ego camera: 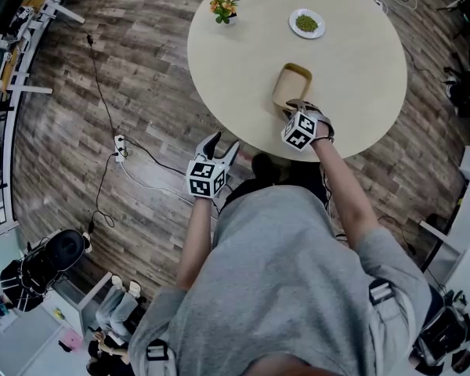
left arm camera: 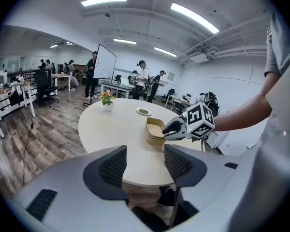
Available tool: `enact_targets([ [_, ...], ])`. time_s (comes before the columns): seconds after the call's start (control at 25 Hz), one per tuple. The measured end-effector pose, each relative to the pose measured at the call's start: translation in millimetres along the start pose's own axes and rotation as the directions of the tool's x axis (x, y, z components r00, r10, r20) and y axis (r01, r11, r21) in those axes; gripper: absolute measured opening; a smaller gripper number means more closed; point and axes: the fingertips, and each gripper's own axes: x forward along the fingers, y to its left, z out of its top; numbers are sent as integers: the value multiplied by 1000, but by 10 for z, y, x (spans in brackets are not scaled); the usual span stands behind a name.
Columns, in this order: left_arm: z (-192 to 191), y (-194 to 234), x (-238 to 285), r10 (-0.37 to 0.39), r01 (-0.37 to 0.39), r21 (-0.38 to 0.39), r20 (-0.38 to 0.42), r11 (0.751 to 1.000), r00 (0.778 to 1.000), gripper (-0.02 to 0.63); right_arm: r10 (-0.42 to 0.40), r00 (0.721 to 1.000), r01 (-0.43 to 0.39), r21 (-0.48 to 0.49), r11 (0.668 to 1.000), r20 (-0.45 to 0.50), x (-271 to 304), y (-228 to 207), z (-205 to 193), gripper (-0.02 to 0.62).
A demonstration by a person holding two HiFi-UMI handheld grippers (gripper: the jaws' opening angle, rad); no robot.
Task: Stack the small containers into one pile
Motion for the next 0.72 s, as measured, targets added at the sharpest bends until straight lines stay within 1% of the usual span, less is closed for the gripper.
enact_targets([
  [0.24, 38, -25, 24, -9, 9, 7, 2, 1000, 1000, 261, 17, 1000, -18, 45, 999, 6, -62, 38, -34, 102],
  [0.48, 93, -106, 122, -37, 37, 21, 7, 999, 999, 261, 10, 1000, -13, 140, 990, 21, -163, 15, -162, 63],
  [0.56, 109, -141, 146, -47, 47, 25, 9, 999, 999, 259, 0, 999, -7, 206, 979, 34, -234, 18, -216, 43],
  [0.64, 126, -188, 164, -57, 57, 30, 12, 998, 998, 256, -10, 999, -5, 294, 956, 51, -321, 39, -289, 17],
  [0.72, 156, -239, 184, -68, 68, 38, 17, 997, 998, 251, -21, 998, -3, 360, 933, 63, -394, 69, -379, 8],
])
